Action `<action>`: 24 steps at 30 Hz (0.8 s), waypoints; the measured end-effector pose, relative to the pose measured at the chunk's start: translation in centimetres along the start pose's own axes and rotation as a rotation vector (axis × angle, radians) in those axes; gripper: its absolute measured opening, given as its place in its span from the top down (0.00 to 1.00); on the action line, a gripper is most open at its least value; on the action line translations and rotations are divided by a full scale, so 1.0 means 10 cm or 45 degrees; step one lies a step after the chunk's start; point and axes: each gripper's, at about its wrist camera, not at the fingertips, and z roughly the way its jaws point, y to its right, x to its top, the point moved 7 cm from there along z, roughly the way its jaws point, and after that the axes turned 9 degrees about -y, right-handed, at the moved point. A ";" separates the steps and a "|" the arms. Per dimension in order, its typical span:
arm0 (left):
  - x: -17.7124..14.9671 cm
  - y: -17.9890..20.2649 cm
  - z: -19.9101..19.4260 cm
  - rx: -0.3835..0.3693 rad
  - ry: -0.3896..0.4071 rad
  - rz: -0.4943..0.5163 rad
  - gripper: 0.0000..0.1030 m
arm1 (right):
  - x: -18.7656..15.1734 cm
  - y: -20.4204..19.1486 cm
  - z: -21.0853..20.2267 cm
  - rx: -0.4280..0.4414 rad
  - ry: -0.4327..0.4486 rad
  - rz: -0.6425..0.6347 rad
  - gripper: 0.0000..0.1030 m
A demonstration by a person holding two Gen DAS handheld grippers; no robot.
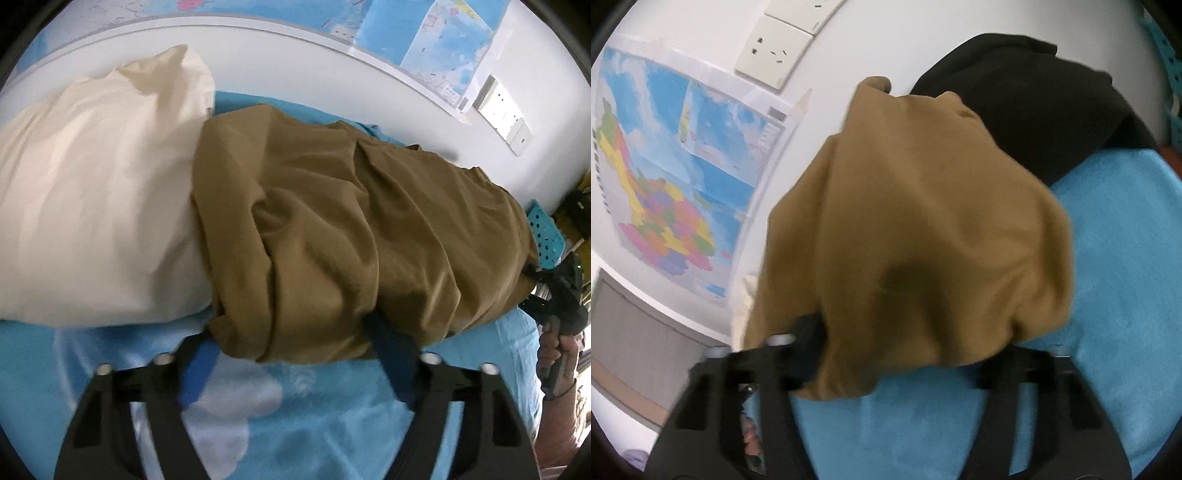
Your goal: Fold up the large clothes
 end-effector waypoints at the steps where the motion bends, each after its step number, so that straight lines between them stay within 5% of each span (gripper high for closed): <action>1: -0.01 0.02 -0.01 -0.046 -0.005 -0.008 0.65 | 0.00 -0.05 0.00 0.011 -0.001 -0.012 0.72; 5: 0.07 0.20 -0.35 -0.078 0.094 0.039 0.80 | 0.02 -0.45 -0.33 0.144 0.054 -0.115 0.79; 9: -0.05 0.36 -0.86 -0.162 0.173 0.126 0.84 | -0.15 -0.88 -0.84 0.218 0.090 -0.245 0.80; 14: -0.61 0.32 -1.04 -0.323 0.093 0.191 0.82 | -0.70 -0.80 -1.21 0.160 0.005 -0.255 0.77; 19: -1.08 0.20 -0.59 -0.174 -0.122 0.237 0.65 | -1.15 0.03 -0.98 -0.185 -0.183 -0.046 0.54; 24: -1.12 0.18 -0.82 -0.191 -0.069 0.244 0.57 | -1.21 0.06 -1.26 -0.142 -0.125 -0.062 0.30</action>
